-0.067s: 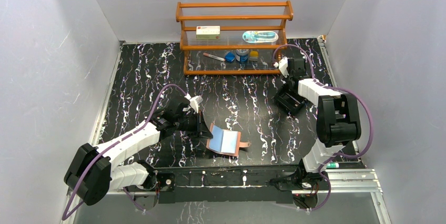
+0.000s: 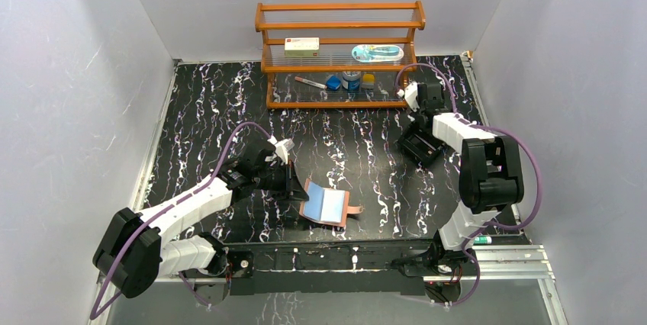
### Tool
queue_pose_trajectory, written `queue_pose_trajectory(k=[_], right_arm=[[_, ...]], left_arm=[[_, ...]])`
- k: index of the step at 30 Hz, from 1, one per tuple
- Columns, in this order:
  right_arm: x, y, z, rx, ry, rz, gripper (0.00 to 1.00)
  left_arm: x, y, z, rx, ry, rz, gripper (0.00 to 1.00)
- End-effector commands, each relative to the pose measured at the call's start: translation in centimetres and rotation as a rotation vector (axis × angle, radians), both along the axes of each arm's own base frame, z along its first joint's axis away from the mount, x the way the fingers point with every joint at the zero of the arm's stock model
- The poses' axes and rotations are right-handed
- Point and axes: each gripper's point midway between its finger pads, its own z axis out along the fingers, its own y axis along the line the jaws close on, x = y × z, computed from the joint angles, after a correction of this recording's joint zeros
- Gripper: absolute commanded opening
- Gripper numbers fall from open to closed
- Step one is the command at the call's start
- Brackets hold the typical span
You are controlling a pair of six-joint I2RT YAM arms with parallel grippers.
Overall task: Put the credit cards into the card holder
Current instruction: Pick up the credit card from the storage box.
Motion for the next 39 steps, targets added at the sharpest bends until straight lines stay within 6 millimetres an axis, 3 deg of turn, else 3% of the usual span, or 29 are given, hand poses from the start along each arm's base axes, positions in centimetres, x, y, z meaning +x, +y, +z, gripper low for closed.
queue_pose_trajectory(k=[1, 4, 7, 12, 14, 20, 28, 30, 34, 39], right_arm=[[1.5, 0.5, 5.1, 0.046, -0.109, -0.013, 0.26], [0.8, 1.0, 5.3, 0.081, -0.079, -0.022, 0.24], [0.2, 1.0, 5.1, 0.09, -0.057, -0.034, 0.14], [-0.4, 1.4, 5.3, 0.113, -0.034, -0.047, 0.13], [-0.7, 1.9, 5.7, 0.138, -0.021, -0.051, 0.06], [-1.9, 4.0, 8.0, 0.235, -0.008, -0.07, 0.0], [-3.6, 7.0, 13.4, 0.5, -0.116, -0.252, 0.0], [-4.1, 8.9, 14.9, 0.551, -0.119, -0.265, 0.0], [-6.1, 16.7, 17.1, 0.668, -0.127, -0.135, 0.0], [-9.5, 24.0, 16.6, 0.941, 0.004, -0.104, 0.0]], left_arm=[[-0.2, -0.1, 0.4, -0.006, 0.003, -0.01, 0.0], [-0.3, 0.0, 0.0, 0.006, 0.01, -0.007, 0.0], [-0.3, 0.0, 0.0, 0.003, 0.012, -0.005, 0.0], [-0.1, -0.2, 0.4, -0.002, 0.008, -0.002, 0.0], [0.0, -0.2, 0.4, -0.001, 0.006, 0.004, 0.0], [0.5, -0.2, 0.1, 0.002, 0.007, 0.041, 0.0], [2.2, -1.5, 3.3, -0.081, -0.04, 0.083, 0.0], [2.7, -1.6, 3.4, -0.087, -0.05, 0.109, 0.0], [3.0, -2.1, 2.6, -0.127, -0.037, 0.139, 0.0], [2.9, -2.3, 0.7, -0.135, -0.003, 0.149, 0.0]])
